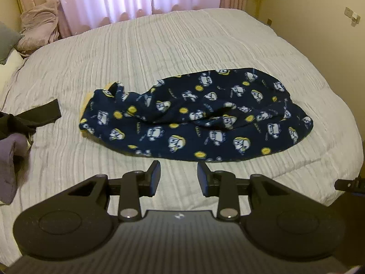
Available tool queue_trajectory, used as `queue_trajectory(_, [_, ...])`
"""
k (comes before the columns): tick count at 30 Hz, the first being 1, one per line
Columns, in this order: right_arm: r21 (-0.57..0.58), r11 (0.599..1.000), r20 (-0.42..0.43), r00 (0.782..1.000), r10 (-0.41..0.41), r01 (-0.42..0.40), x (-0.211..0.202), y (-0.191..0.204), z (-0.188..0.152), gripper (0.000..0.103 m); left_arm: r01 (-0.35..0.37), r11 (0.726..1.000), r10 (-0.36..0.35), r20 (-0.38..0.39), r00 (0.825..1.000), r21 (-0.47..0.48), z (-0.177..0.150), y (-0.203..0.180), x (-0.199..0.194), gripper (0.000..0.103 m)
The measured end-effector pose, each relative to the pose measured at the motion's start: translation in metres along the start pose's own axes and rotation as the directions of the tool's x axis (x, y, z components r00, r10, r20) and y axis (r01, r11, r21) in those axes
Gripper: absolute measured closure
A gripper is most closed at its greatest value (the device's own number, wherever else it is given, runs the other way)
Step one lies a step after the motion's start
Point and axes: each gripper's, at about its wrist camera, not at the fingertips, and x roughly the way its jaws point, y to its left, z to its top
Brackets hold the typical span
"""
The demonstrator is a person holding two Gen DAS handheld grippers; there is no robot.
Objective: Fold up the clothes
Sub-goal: 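Open both grippers and reposition them over the spread pajamas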
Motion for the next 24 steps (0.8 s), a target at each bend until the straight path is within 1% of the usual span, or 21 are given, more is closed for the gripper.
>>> queue_trajectory(8, [-0.077, 0.997, 0.029, 0.999, 0.015, -0.013, 0.017, -0.046, 0.068, 0.020, -0.044, 0.995, 0.044, -0.004, 0.999, -0.092, 0.009, -0.051, 0.024, 0.071])
queue_trajectory(11, [-0.090, 0.996, 0.015, 1.000, 0.002, -0.001, 0.030, -0.063, 0.084, 0.020, -0.063, 0.991, 0.061, -0.026, 0.998, -0.117, 0.003, -0.061, 0.030, 0.071])
queue_trajectory(13, [-0.097, 0.995, 0.002, 1.000, 0.010, -0.010, 0.039, -0.071, 0.089, 0.020, -0.085, 0.988, 0.080, -0.040, 0.996, -0.128, -0.004, -0.063, 0.033, 0.070])
queue_trajectory(15, [-0.103, 0.995, -0.014, 1.000, 0.016, -0.018, 0.051, -0.079, 0.092, 0.020, -0.115, 0.983, 0.107, -0.063, 0.992, -0.141, -0.011, -0.062, 0.040, 0.069])
queue_trajectory(18, [-0.093, 0.996, -0.051, 0.999, 0.015, -0.020, 0.073, -0.094, 0.093, 0.020, -0.158, 0.972, 0.139, -0.117, 0.983, -0.176, -0.022, -0.052, 0.053, 0.069])
queue_trajectory(20, [-0.069, 0.998, -0.070, 0.998, 0.004, -0.009, 0.088, -0.105, 0.091, 0.020, -0.187, 0.961, 0.159, -0.144, 0.977, -0.204, -0.029, -0.042, 0.062, 0.069])
queue_trajectory(24, [-0.009, 1.000, -0.078, 0.997, -0.017, 0.017, 0.117, -0.129, 0.092, 0.020, -0.235, 0.937, 0.194, -0.173, 0.966, -0.259, -0.044, -0.012, 0.085, 0.067])
